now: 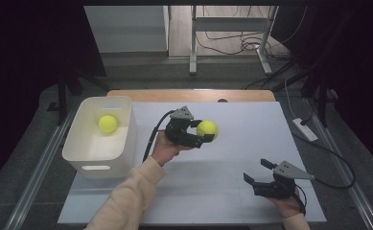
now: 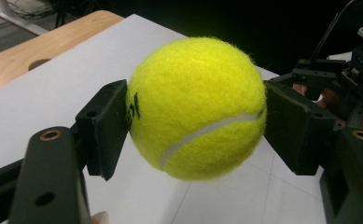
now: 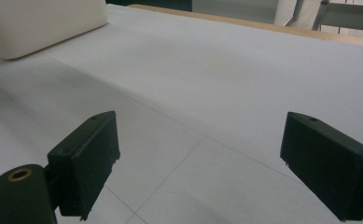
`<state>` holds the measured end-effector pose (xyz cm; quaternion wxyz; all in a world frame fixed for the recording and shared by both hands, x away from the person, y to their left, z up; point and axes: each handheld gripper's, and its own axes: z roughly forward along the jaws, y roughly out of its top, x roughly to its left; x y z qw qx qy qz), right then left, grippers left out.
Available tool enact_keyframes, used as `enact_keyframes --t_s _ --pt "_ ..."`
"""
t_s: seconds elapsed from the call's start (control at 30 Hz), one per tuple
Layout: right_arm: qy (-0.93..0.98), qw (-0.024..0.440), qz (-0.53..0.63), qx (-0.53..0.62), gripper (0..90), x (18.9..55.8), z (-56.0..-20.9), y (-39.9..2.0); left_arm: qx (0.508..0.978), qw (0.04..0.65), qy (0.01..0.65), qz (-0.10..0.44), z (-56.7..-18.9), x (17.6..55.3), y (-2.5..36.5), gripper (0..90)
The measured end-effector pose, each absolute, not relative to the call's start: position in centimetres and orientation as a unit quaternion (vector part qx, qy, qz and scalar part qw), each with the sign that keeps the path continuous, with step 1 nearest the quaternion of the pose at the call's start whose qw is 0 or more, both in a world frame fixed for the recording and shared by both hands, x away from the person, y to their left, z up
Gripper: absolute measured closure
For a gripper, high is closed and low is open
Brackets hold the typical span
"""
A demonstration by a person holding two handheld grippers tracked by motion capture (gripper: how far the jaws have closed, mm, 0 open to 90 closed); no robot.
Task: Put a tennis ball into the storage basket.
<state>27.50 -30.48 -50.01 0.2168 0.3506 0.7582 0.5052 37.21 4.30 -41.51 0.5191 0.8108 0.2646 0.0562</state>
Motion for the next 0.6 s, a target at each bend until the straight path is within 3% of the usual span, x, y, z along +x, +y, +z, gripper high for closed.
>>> enact_keyframes --t_s 0.6 --pt "0.758 0.218 0.505 0.351 11.7 27.5 -50.0 -30.5 0.795 0.535 0.275 0.08 -40.2 36.8 6.4 27.6"
